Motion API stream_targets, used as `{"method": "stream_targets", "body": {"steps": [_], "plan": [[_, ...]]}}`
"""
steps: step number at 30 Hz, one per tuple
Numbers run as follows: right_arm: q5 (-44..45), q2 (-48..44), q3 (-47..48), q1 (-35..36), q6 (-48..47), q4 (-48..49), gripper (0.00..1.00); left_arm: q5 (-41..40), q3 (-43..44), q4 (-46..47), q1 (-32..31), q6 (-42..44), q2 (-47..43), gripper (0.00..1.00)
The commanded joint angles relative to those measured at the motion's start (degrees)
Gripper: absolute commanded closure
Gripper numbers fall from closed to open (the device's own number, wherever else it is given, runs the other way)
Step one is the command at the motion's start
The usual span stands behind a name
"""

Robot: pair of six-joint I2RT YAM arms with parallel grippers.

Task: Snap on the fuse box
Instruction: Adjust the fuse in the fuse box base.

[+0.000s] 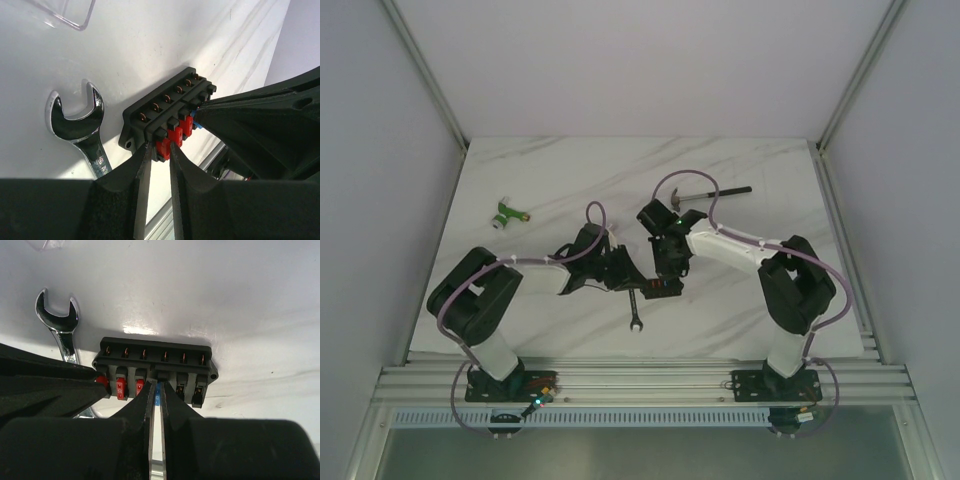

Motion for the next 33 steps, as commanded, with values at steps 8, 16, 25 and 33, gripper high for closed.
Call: {"method": "stream_targets", "body": {"steps": [8, 16, 25, 33], "plan": [[13.37, -0.43, 9.82, 4.69, -3.69, -9.51, 0.82, -5.28, -2.86, -7.36, -0.18, 1.86, -4.65, 0.66], [13.66, -0.17, 11.02, 5.32, -3.51, -9.82, 0.68, -5.20, -2.70, -6.49, -0.41, 1.06, -5.82, 0.58], [13.83, 1.17, 8.62, 3.51, -5.83, -10.20, 0.68, -3.83, -0.34, -4.25, -0.43, 0.22, -4.35, 0.48], [10.36, 4.04, 8.91, 3.40, -8.06, -8.93, 0.68, -2.82, 2.74, -2.20, -0.84, -0.77, -0.64, 0.41]]}}
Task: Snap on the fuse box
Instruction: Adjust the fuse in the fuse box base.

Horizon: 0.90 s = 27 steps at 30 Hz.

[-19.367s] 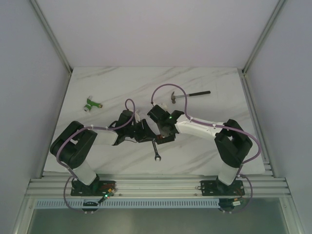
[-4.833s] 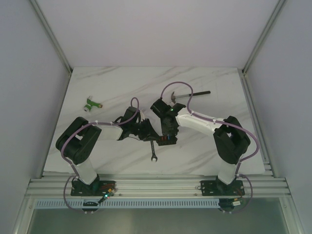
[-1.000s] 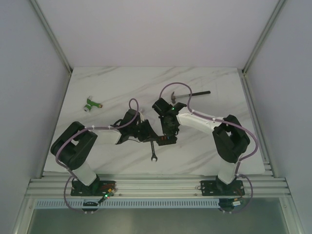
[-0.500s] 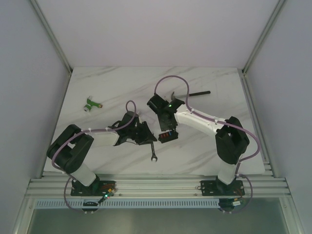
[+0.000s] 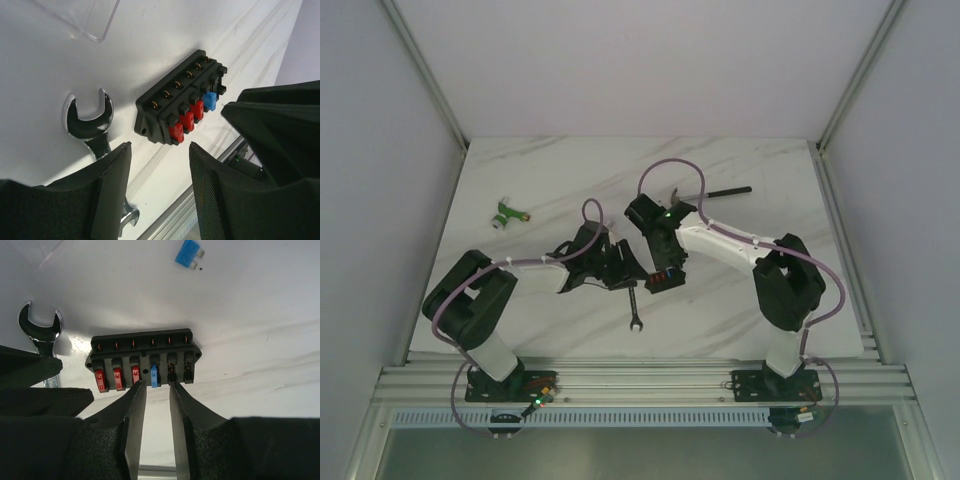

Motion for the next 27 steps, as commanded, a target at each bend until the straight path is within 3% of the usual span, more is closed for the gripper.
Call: {"method": "stream_targets", "body": {"steps": [1, 15, 21, 27], "plan": [[-1.32, 2.42, -0.70, 0.10, -1.78, -0.38, 0.68, 1.54, 2.59, 2.03, -0.78, -0.83, 2.98, 0.41], [-2.79, 3.91, -3.48, -1.79, -1.98, 0.51, 0.85, 2.01, 4.86, 2.62, -1.43, -1.58, 7.67, 0.40], [-6.03, 3.47, -5.27, -3.74, -2.96, 2.25, 1.00, 1.91, 5.41, 2.60, -1.65, -1.97, 9.11, 0.41], [-7.64, 4.88, -6.45, -4.81, -4.09, 2.34, 1.00, 1.93, 5.58, 2.62, -1.87, -2.31, 10.71, 0.47]]}}
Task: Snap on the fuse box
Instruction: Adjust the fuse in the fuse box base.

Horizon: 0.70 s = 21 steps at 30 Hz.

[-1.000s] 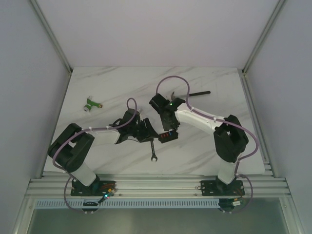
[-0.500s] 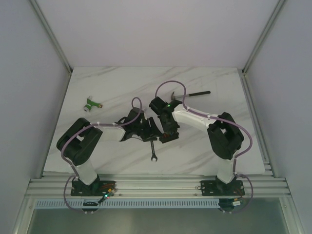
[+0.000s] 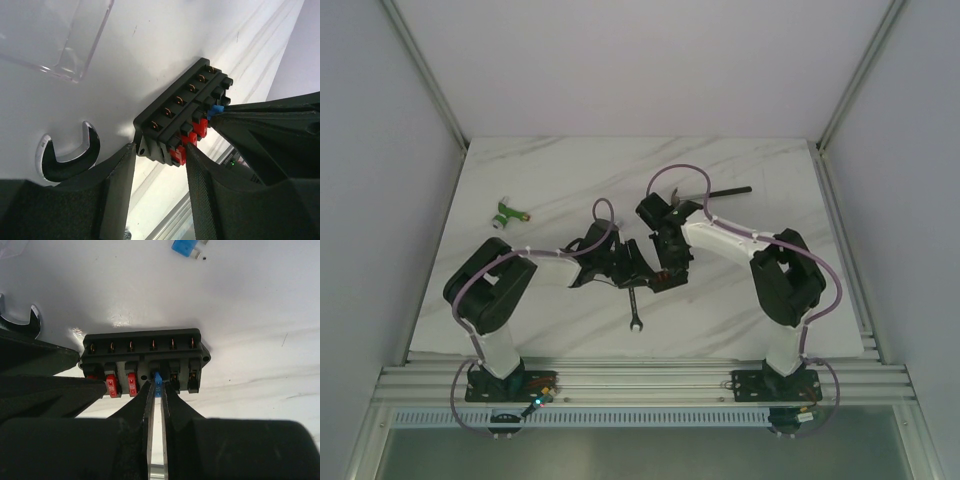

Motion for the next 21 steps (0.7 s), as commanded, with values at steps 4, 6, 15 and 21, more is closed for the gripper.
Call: {"method": "stream_targets", "body": {"steps": [4, 6, 15, 21], "plan": [[-0.79, 4.73, -3.64, -0.99, -2.15, 0.02, 1.00, 0.03, 0.67, -0.37, -0.58, -0.14, 3.24, 0.53], [-0.47, 5.61, -3.37, -0.98, -2.47, -0.24, 1.00, 0.10, 0.73, -0.35, -0.63, -0.18, 3.65, 0.54], [-1.11, 10.07, -1.43, -0.37, -3.90, 0.13, 1.00, 0.29, 1.15, -0.37, -0.60, 0.22, 5.08, 0.58], [-2.67, 13.31, 1.58, 0.70, -4.44, 1.19, 1.00, 0.45, 1.40, -0.35, -0.59, 0.61, 5.80, 0.59]]}}
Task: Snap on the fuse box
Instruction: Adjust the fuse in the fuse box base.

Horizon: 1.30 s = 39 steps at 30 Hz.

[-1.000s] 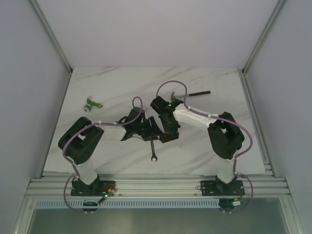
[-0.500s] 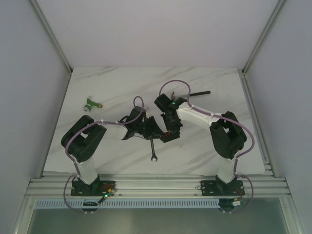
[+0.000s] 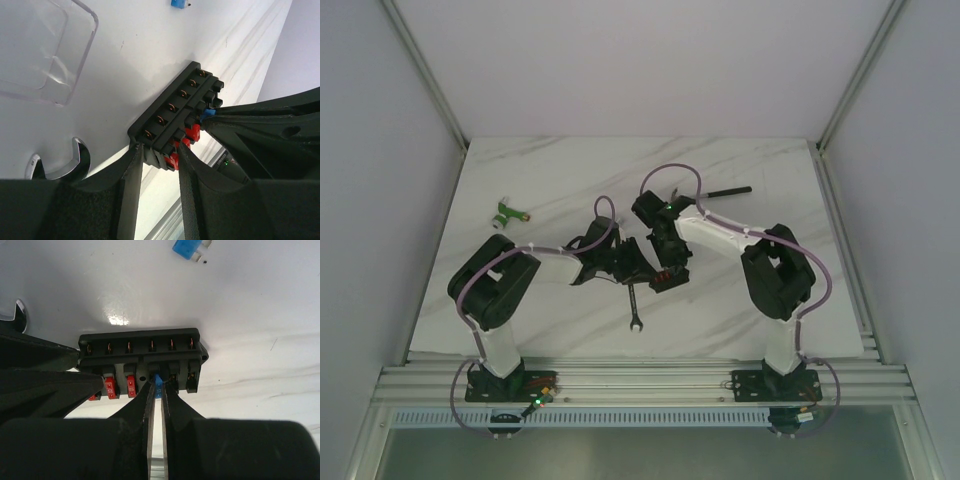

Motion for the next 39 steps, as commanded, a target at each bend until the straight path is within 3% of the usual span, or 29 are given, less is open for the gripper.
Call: {"method": "stream_targets", "body": {"steps": [1, 19, 25, 32, 39], "plan": [[-2.63, 10.11, -1.79, 1.18, -0.31, 4.92, 1.00, -1.08, 0.14, -2.82, -1.09, 1.42, 3.77, 0.60], [-7.25, 21.34, 7.93, 1.73, -2.81, 11.50, 1.00, -0.22, 0.20, -2.18, -1.08, 2.15, 5.11, 0.64], [-6.58, 12.11, 3.31, 2.47, -2.02, 10.59, 1.00, -1.65, -1.67, -2.23, -1.07, 2.05, 2.29, 0.63], [-5.82, -3.02, -4.86, 2.54, 1.29, 8.57, 0.76, -2.75, -3.68, -2.08, -1.04, 2.27, -0.62, 0.62], [-1.55, -11.06, -10.41, 2.46, 3.16, 9.74, 0.54, -3.74, -5.15, -2.17, -1.10, 2.84, -3.65, 0.57]]}}
